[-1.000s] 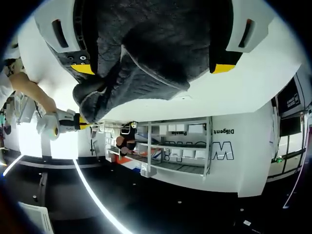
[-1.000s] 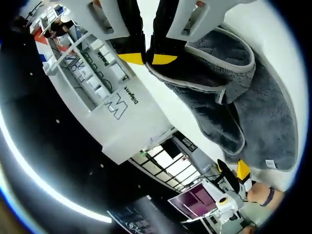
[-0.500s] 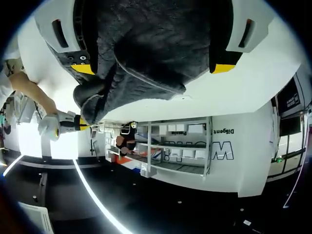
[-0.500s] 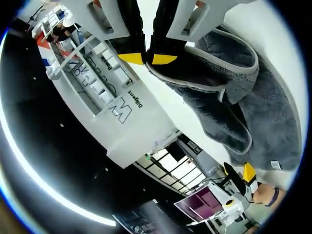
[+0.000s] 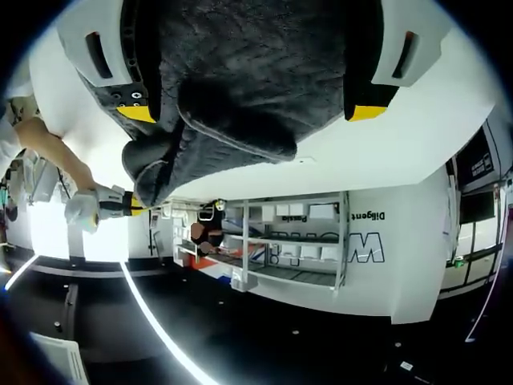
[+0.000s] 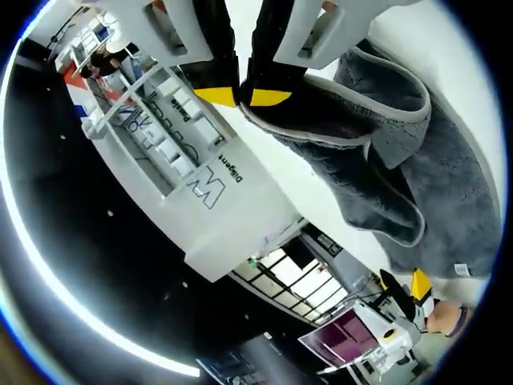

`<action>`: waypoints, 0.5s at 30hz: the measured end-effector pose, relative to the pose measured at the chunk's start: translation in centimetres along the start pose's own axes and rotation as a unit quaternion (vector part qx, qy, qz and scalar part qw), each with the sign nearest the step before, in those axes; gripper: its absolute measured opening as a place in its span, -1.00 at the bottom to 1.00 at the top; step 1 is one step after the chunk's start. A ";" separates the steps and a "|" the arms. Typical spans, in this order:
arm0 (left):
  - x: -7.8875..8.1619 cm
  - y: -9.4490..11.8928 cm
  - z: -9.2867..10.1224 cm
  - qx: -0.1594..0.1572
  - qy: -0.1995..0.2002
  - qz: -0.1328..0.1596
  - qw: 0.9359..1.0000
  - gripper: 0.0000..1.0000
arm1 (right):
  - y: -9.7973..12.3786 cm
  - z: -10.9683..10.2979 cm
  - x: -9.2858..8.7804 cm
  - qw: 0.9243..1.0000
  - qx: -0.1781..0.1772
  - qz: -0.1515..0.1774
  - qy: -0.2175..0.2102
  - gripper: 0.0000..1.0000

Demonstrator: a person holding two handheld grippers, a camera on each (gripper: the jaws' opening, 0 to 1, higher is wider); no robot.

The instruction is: Open the folded towel by lifting each exposed corner and separating the folded layers until the towel lies flat within the target outline without major curled edges

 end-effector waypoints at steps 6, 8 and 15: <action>0.0 -0.1 -0.1 0.000 -0.001 -0.001 1.000 0.86 | 0.1 0.5 -0.4 1.000 -0.011 -0.008 -0.004 -1.00; 0.0 -0.1 -0.1 0.000 -0.002 -0.001 1.000 0.86 | 0.2 0.6 -0.5 1.000 -0.015 -0.011 -0.004 -1.00; 0.0 -0.1 -0.1 -0.001 -0.002 -0.002 1.000 0.86 | 0.5 1.5 -0.9 0.999 -0.034 -0.016 -0.011 -1.00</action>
Point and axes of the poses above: the point that each gripper's makers call its tool centre point, and the gripper's own axes: y roughly backward along the fingers, z roughly to its right, x roughly out of its top, the point moved 9 cm from there along y, roughly backward along the fingers, and after that the axes turned 10 degrees about z, right-handed, at the moved point
